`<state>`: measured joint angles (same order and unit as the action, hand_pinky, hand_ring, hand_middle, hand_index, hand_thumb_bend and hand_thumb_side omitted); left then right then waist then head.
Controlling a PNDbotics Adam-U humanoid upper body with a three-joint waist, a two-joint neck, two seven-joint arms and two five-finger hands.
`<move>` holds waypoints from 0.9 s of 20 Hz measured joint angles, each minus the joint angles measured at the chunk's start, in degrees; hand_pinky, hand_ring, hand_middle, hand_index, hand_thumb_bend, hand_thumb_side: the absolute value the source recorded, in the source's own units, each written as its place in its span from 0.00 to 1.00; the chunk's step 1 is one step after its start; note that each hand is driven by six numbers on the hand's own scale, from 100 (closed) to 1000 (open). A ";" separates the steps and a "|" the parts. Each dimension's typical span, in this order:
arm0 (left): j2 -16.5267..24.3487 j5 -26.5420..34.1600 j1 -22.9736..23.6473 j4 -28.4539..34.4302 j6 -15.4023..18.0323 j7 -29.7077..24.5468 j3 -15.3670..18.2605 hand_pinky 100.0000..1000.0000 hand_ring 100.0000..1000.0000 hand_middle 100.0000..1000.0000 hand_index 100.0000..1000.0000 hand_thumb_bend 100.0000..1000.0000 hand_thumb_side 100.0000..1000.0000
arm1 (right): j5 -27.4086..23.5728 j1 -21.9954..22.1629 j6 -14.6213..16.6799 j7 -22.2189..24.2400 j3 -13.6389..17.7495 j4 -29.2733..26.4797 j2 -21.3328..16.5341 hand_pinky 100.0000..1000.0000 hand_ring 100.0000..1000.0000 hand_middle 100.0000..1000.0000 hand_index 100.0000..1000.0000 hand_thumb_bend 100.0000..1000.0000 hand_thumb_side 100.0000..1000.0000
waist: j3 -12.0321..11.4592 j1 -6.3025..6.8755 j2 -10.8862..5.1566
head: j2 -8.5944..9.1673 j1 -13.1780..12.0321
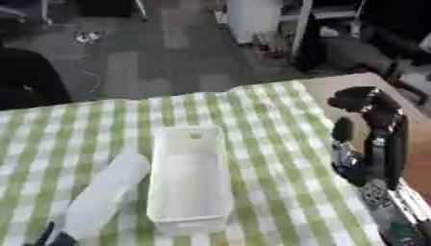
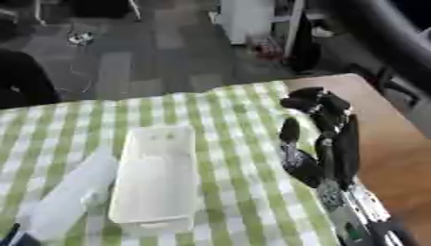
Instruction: Pick up objects on the table and place them in the box.
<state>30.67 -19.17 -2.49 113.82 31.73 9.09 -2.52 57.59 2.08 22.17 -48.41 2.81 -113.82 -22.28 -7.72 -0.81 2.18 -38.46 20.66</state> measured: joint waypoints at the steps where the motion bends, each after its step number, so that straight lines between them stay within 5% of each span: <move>1: 0.00 -0.02 0.00 0.00 0.00 -0.01 0.00 0.40 0.45 0.70 0.73 0.03 1.00 | 0.01 0.00 -0.03 -0.03 -0.02 0.00 0.00 0.24 0.36 0.50 0.58 0.00 0.93 | 0.00 -0.04 0.00 | 0.00 0.00; 10: 0.03 -0.49 0.00 0.00 -0.29 -0.07 0.01 0.44 0.48 0.73 0.76 0.03 1.00 | 0.38 0.04 -0.21 -0.21 -0.34 0.00 0.00 0.24 0.36 0.50 0.58 0.00 0.92 | 0.00 -0.05 0.00 | 0.52 0.04; 18: 1.27 -4.92 -0.58 0.00 -5.97 -2.96 0.26 0.46 0.51 0.76 0.79 0.03 1.00 | 0.04 0.23 -0.47 -0.47 -0.62 0.00 0.01 0.24 0.35 0.50 0.58 0.00 0.92 | 0.74 -0.07 0.04 | 0.35 1.43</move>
<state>31.94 -24.09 -3.07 113.82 25.76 6.12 -2.26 57.63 2.31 21.70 -48.89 2.19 -113.82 -22.27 -6.98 -0.88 2.22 -38.11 22.10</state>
